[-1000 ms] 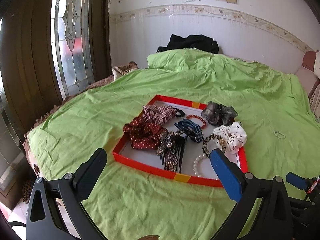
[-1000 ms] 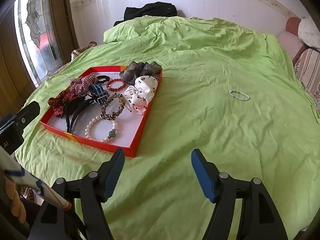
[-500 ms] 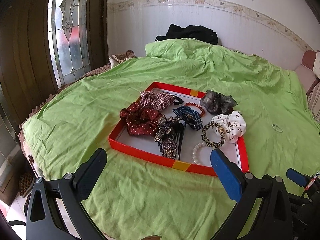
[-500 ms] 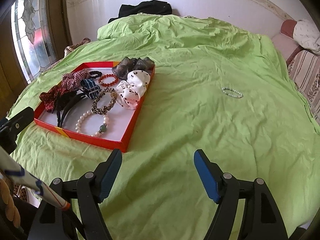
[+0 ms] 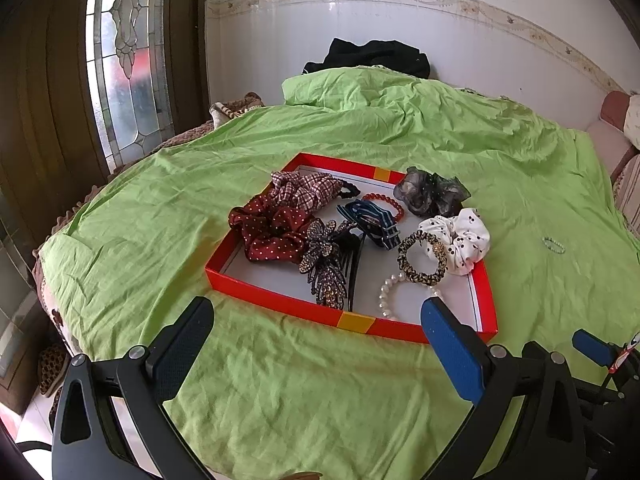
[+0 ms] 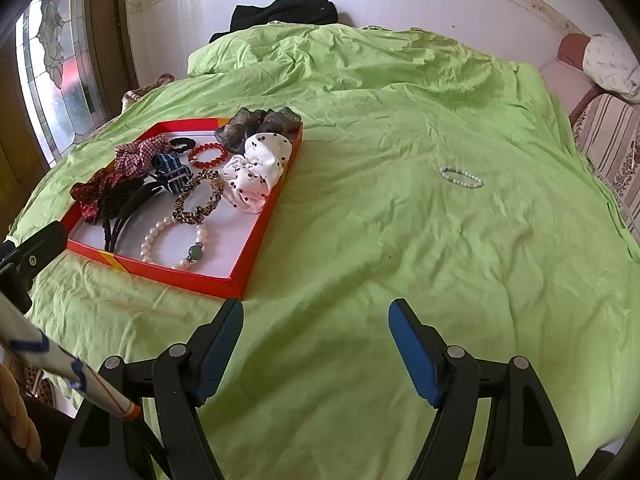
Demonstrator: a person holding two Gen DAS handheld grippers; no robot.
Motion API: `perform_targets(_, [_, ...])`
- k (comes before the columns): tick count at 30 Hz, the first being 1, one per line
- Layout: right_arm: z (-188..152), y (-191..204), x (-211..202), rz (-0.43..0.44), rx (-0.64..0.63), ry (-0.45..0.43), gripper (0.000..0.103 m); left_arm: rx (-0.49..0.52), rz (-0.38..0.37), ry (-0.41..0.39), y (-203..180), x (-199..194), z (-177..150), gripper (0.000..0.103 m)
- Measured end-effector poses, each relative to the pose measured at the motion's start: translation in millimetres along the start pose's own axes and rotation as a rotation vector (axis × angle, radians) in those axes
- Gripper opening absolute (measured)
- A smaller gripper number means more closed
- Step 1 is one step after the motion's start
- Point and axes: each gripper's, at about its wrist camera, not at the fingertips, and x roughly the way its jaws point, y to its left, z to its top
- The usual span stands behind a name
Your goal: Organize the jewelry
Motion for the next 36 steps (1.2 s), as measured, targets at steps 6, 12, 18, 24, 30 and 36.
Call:
perform_targets(6, [-1.9,1.8,1.2,-0.011,-0.007,-0.001,0.079,0.014,-0.002,0.011,-1.5,3.2,-1.2,0.103])
perform_targets(12, [-2.0,-4.3,4.9,-0.011,0.011,0.009,0.08,0.019,-0.008,0.018,-2.2,5.0,-1.7,0.103])
perform_targets(18, [-2.2,-4.9,5.6,-0.01,0.008,0.009,0.08,0.02,-0.015,0.038,-2.4,9.5,-2.4,0.103])
perform_targets(24, [-2.4,-5.2,6.4,-0.011,0.012,0.012,0.08,0.014,-0.021,0.043,0.5,11.2,-2.6,0.103])
perform_targets(30, [-3.1,-4.6,6.8,-0.012,0.013,0.01,0.08,0.022,-0.025,0.04,-0.3,11.2,-3.4,0.103])
perform_targets(36, [-2.7,-5.9,7.0,-0.011,0.015,0.012,0.081,0.025,-0.028,0.041,-1.7,10.5,-3.7,0.103])
